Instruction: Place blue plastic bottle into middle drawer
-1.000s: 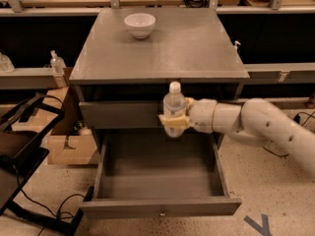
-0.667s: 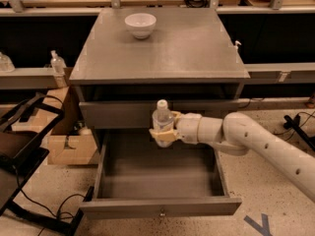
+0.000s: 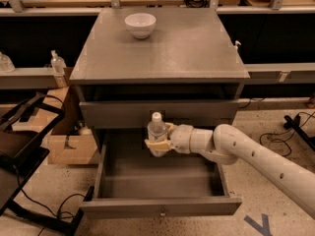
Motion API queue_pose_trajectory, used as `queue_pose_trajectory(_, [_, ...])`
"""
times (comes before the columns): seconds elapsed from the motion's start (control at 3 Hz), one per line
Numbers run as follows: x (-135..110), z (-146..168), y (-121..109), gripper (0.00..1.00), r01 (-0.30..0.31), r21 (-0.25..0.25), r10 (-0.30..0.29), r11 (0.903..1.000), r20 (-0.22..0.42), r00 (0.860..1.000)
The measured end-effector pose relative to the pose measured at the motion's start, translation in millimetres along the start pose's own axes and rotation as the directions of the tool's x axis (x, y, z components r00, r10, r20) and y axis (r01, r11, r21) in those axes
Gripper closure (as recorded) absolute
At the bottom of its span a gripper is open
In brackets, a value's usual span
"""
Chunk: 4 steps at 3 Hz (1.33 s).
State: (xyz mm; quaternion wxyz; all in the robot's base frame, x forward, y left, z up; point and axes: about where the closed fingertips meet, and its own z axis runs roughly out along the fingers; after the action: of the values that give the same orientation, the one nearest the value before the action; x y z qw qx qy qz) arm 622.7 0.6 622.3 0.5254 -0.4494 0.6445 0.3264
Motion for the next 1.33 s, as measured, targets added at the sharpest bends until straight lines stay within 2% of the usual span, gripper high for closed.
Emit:
queue_pose_trajectory(0.33, [16,14,5,1.0,-0.016,-0.022,0.016,0.9996,0.016,1.0])
queue_pose_trajectory(0.67, [51,47,19,1.0,-0.041,-0.075,0.045,0.9963,0.049,0.998])
queue_pose_trajectory(1.0, [88,89,38,1.0,-0.036,-0.156,0.044,0.987,0.047,0.998])
queue_pose_trajectory(1.33, [114,122,50,1.0,-0.012,-0.221,0.02,0.9751,0.034,0.999])
